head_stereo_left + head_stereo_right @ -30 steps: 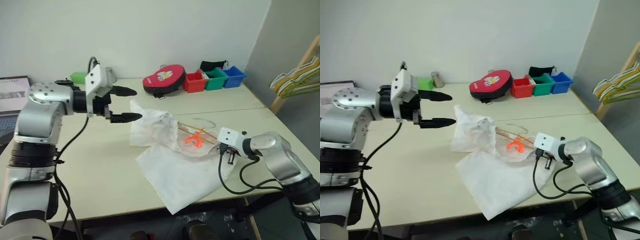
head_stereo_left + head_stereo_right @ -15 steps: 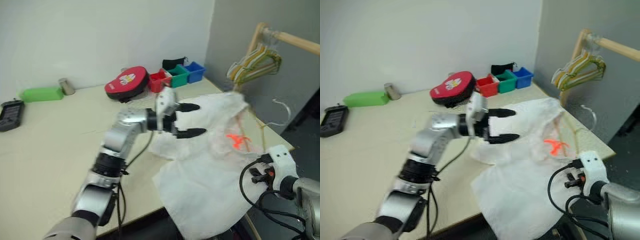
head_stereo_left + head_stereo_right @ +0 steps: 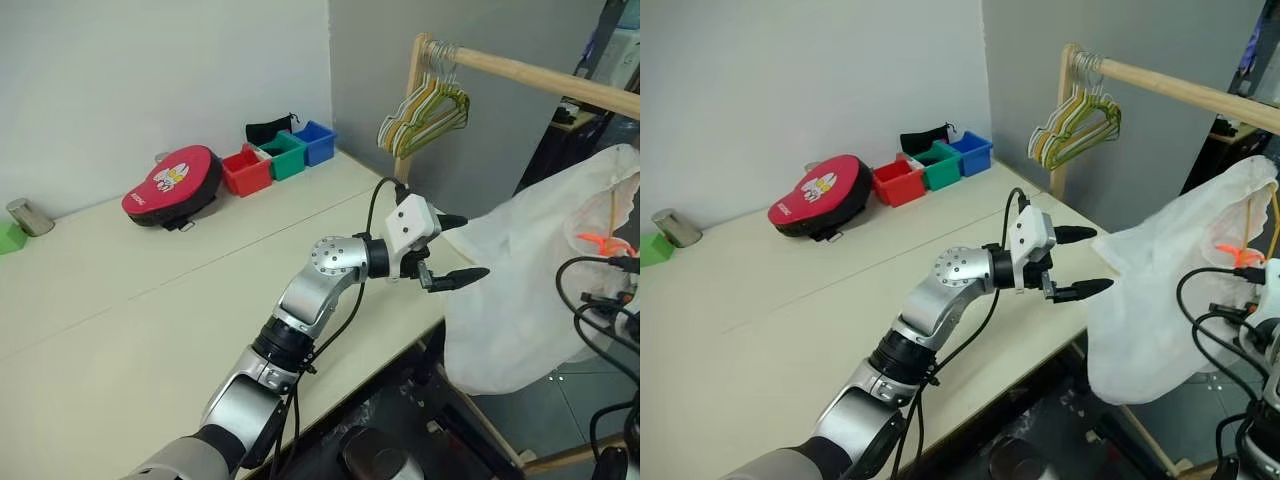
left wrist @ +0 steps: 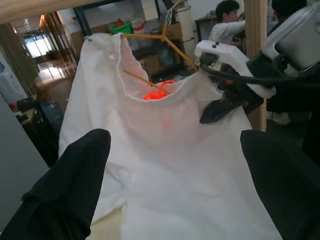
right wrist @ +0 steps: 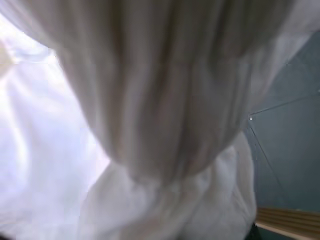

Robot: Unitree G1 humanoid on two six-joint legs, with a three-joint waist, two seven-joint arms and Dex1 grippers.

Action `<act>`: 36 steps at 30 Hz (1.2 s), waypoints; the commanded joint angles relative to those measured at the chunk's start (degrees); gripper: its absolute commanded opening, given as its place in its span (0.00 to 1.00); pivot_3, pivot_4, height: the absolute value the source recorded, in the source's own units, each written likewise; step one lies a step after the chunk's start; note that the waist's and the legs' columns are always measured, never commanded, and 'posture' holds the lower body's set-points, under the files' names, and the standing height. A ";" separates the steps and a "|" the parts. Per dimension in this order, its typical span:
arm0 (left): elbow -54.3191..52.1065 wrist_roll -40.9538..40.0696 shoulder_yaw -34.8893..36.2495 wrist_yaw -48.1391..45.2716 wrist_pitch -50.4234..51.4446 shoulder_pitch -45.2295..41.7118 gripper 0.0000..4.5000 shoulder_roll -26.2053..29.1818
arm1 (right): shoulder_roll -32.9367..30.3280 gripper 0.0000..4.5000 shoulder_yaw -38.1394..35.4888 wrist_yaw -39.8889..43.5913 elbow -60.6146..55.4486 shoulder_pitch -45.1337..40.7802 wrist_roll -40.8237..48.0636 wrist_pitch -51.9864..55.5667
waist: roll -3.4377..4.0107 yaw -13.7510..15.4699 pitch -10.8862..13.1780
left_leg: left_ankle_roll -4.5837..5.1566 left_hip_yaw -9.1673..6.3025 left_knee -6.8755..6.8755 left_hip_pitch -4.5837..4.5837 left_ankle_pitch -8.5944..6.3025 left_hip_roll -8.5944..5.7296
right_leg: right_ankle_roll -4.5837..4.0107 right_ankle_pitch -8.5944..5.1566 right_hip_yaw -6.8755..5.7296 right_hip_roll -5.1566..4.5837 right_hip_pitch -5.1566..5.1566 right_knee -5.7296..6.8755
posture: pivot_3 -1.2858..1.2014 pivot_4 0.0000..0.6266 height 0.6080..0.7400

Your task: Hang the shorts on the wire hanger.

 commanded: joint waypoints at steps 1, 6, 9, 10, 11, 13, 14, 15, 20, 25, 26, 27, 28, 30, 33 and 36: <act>-1.01 0.10 0.72 1.55 -1.21 -1.25 0.99 -1.00 | -8.28 0.00 -0.33 -0.72 9.01 -5.18 2.63 -0.12 | 0.18 0.06 0.08 | -0.05 0.05 0.00 0.00 -0.04 -0.03 | 0.01 0.00 0.04 -0.05 0.06 -0.13 | 0.30 0.06 1.00; -1.84 -0.12 0.70 1.52 -0.92 -0.84 0.99 -0.84 | -13.44 0.00 1.72 -2.36 18.70 -8.60 4.50 -5.37 | 0.14 0.07 0.09 | -0.04 0.08 0.01 0.04 -0.05 -0.18 | 0.07 -0.02 0.16 -0.11 0.17 -0.23 | 0.31 0.04 1.00; -1.41 0.13 0.69 1.68 -1.23 -0.93 0.99 -0.81 | -14.78 0.00 1.56 -3.89 24.69 -11.27 5.38 -7.69 | 0.17 0.10 0.08 | -0.05 0.02 0.01 0.12 -0.06 -0.27 | 0.13 -0.05 0.21 -0.15 0.35 -0.32 | 0.31 0.04 1.00; -1.19 0.43 0.52 1.91 -1.42 -1.04 0.99 -0.87 | -15.19 0.00 0.76 -4.57 28.00 -12.94 5.70 -8.61 | 0.18 0.17 0.08 | -0.05 0.02 0.01 0.13 -0.06 -0.30 | 0.16 -0.04 0.22 -0.17 0.37 -0.36 | 0.31 0.04 1.00; -0.92 0.59 0.49 2.01 -1.59 -1.19 0.99 -0.86 | -15.46 0.00 0.32 -5.17 30.52 -14.29 5.98 -9.33 | 0.18 0.23 0.08 | -0.05 -0.02 0.01 0.12 -0.06 -0.35 | 0.19 -0.04 0.26 -0.18 0.41 -0.42 | 0.31 0.04 1.00; -1.14 0.67 0.33 2.34 -1.41 -1.28 0.99 -1.08 | -16.84 0.00 0.31 -6.50 35.75 -15.98 6.02 -12.53 | 0.21 0.29 0.09 | -0.05 -0.05 0.01 0.11 -0.06 -0.43 | 0.27 -0.02 0.27 -0.24 0.48 -0.53 | 0.31 0.04 1.00; -1.41 0.73 0.21 2.47 -1.27 -1.23 0.99 -1.15 | -17.27 0.00 0.06 -6.91 37.81 -16.85 6.38 -12.88 | 0.22 0.36 0.09 | -0.04 -0.03 -0.01 0.10 -0.06 -0.48 | 0.32 0.01 0.31 -0.28 0.56 -0.65 | 0.31 0.05 1.00; -1.74 0.69 0.19 2.59 -1.01 -1.11 0.99 -1.23 | -17.55 0.00 -0.09 -7.42 39.31 -17.48 6.74 -12.98 | 0.22 0.41 0.09 | -0.04 -0.04 -0.01 0.10 -0.06 -0.54 | 0.37 -0.01 0.34 -0.33 0.59 -0.69 | 0.31 0.05 1.00; -2.34 0.98 0.21 2.78 -0.67 -0.41 0.99 -0.77 | -16.77 0.00 -0.02 -8.99 39.49 -18.42 9.01 -11.02 | 0.20 0.58 0.10 | -0.03 0.07 0.00 0.07 -0.07 -0.74 | 0.63 0.04 0.68 -0.42 0.66 -0.85 | 0.32 0.06 1.00; -2.67 1.04 0.33 2.93 -0.40 -0.29 1.00 -0.45 | -15.24 0.25 -0.19 -11.55 35.71 -16.58 9.71 -10.02 | 0.20 0.68 0.10 | 0.03 0.13 0.01 0.08 -0.10 -0.83 | 0.81 0.04 1.11 -0.39 0.66 -0.88 | 0.32 0.06 1.00; -2.60 1.00 0.40 2.91 -0.40 -0.36 1.00 -0.40 | -15.02 0.29 -0.30 -12.01 35.38 -16.54 9.77 -9.91 | 0.20 0.74 0.10 | 0.06 0.13 0.02 0.08 -0.12 -0.83 | 0.84 0.04 1.15 -0.39 0.66 -0.88 | 0.32 0.05 1.00; -2.47 1.03 0.44 2.94 -0.45 -0.43 1.00 -0.37 | -14.67 0.33 -0.10 -12.51 33.88 -15.85 9.65 -9.79 | 0.20 0.80 0.10 | 0.10 0.14 0.03 0.08 -0.14 -0.83 | 0.87 0.04 1.19 -0.39 0.66 -0.89 | 0.32 0.06 1.00; -2.38 1.04 0.46 2.96 -0.48 -0.48 1.00 -0.36 | -14.43 0.40 0.08 -12.89 32.74 -15.29 9.64 -9.73 | 0.20 0.89 0.10 | 0.14 0.15 0.04 0.08 -0.16 -0.83 | 0.88 0.04 1.22 -0.39 0.66 -0.89 | 0.32 0.06 1.00; -2.24 1.06 0.47 3.09 -0.53 -0.60 1.00 -0.36 | -13.51 0.51 0.31 -13.62 29.10 -14.06 9.77 -8.39 | 0.20 1.18 0.10 | 0.18 0.15 0.08 0.08 -0.19 -0.83 | 0.90 0.05 1.28 -0.39 0.65 -0.89 | 0.32 0.05 1.00; -2.05 1.07 0.32 3.14 -0.74 -0.76 1.00 -0.36 | -12.40 0.67 0.55 -15.27 22.48 -11.83 9.18 -6.55 | 0.20 1.63 0.09 | 0.18 0.15 0.10 0.09 -0.19 -0.83 | 0.92 0.05 1.34 -0.39 0.65 -0.88 | 0.31 0.05 1.00; -1.87 1.04 0.16 2.90 -1.03 -0.74 1.00 -0.25 | -11.63 0.81 -0.01 -17.32 15.44 -9.26 7.90 -5.04 | 0.22 2.00 0.09 | 0.19 0.15 0.11 0.08 -0.19 -0.82 | 0.94 0.05 1.43 -0.38 0.64 -0.88 | 0.31 0.04 1.00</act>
